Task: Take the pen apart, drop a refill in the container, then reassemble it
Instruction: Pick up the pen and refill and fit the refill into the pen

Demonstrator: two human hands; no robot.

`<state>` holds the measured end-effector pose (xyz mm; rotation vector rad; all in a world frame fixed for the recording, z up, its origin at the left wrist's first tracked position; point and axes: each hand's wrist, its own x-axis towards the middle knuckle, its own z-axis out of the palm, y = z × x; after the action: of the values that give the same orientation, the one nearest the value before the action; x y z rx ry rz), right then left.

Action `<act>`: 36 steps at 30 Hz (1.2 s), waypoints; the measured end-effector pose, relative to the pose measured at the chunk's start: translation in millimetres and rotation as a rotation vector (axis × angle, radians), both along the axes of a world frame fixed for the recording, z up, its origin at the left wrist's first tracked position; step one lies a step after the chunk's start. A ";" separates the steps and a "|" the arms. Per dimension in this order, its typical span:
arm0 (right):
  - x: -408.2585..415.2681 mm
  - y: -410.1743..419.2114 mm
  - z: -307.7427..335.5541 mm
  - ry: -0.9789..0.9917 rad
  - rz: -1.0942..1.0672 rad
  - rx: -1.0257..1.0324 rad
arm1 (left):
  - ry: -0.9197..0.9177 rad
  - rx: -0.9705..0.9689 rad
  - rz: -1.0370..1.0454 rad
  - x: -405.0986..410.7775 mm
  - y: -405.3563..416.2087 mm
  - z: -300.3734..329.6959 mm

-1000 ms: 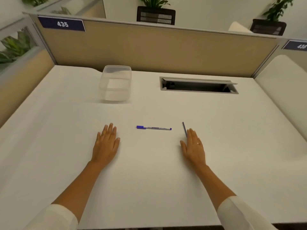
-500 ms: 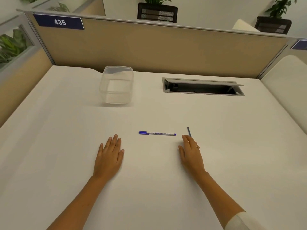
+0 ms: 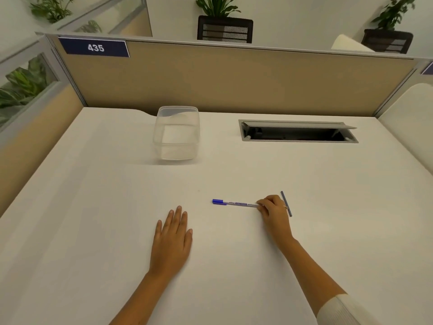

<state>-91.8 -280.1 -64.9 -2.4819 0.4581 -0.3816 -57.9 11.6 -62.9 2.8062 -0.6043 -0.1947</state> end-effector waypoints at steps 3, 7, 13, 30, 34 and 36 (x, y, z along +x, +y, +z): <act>-3.2 3.7 1.9 -0.008 -0.029 0.061 | 0.008 0.000 -0.017 0.3 2.3 -1.5; -8.3 15.3 12.6 -0.033 -0.119 0.269 | 0.066 0.040 -0.016 6.5 3.8 -2.3; -16.8 40.7 38.8 -0.131 -0.208 0.684 | 0.391 -0.500 0.143 14.7 -17.4 21.0; 0.5 0.2 110.5 -0.213 0.009 0.907 | 0.871 -1.701 0.334 42.0 -112.2 91.0; 8.1 -12.1 115.5 -0.215 0.055 0.773 | 0.806 -1.705 0.338 46.9 -118.2 96.1; 9.7 -14.7 115.4 -0.228 0.079 0.709 | 0.757 -1.692 0.348 45.8 -122.2 95.8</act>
<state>-82.0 -294.8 50.5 -1.7408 0.3253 -0.3828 -12.1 -110.6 32.9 1.0112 0.0339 -0.3839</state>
